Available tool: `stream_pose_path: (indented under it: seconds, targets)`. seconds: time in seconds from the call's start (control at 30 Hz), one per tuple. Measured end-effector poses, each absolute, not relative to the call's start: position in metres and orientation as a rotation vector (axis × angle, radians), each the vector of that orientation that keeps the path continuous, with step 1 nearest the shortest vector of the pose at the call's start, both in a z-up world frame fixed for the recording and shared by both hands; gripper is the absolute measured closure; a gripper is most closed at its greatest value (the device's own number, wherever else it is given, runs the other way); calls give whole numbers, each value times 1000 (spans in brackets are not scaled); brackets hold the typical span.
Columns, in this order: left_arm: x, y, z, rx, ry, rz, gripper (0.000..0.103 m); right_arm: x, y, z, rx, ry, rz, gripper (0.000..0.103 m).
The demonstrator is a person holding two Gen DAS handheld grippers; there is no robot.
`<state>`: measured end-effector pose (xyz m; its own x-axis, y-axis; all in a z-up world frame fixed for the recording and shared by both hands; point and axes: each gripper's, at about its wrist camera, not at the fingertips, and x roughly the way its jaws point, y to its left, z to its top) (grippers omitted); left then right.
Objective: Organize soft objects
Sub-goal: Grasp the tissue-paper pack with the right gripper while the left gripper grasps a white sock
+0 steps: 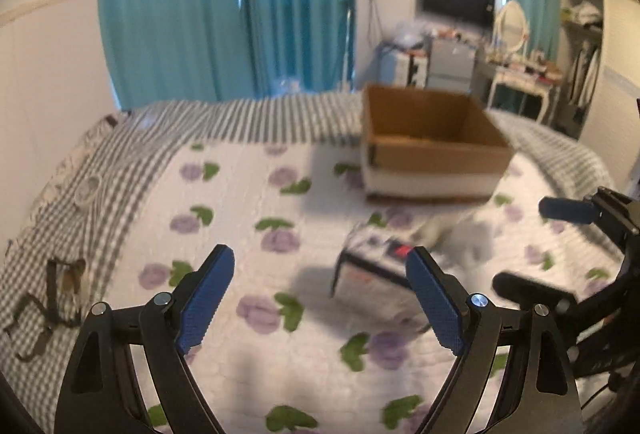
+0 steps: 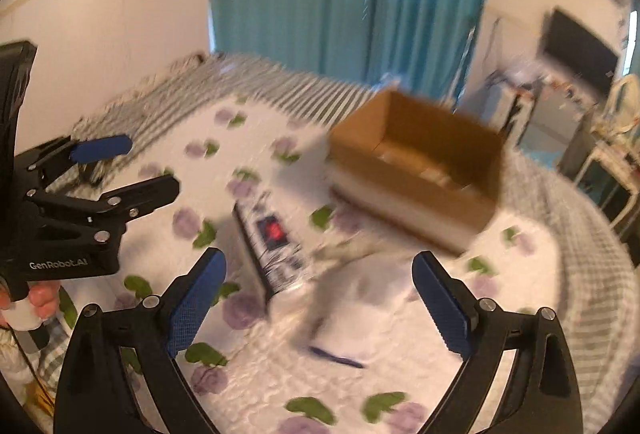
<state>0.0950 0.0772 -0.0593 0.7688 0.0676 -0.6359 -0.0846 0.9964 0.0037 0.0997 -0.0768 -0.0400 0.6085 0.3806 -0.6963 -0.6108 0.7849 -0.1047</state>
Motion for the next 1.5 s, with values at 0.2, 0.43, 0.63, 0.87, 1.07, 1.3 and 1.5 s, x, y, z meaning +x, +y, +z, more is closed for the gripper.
stream_pose_path:
  seconds: [0.2,0.43,0.63,0.87,1.07,1.3,1.5]
  targets:
    - [105,97,-81,-44,718,87,14,125,-45,-98,-396,816,627,8]
    - [113,104,-100,-28,750,99,14,146,-29,-127,-408,889,631,22]
    - [106,105,-88,-55,742,103,14,143,-24,-124,-426,904,623,52]
    - [91,82,-47,-57,675,64,14,120,-52,-73,-329,776,619,60]
    - [92,48,-29,-78,644,-13,14,109,-117,-18,-237,640,536,61]
    - [120,-15,-58,-46,726,-88,14,119,-199,-14,-212,625,341,61]
    - [149,-68,-99,-35,811,-149,14,139,-249,-48,-149,692,231,61]
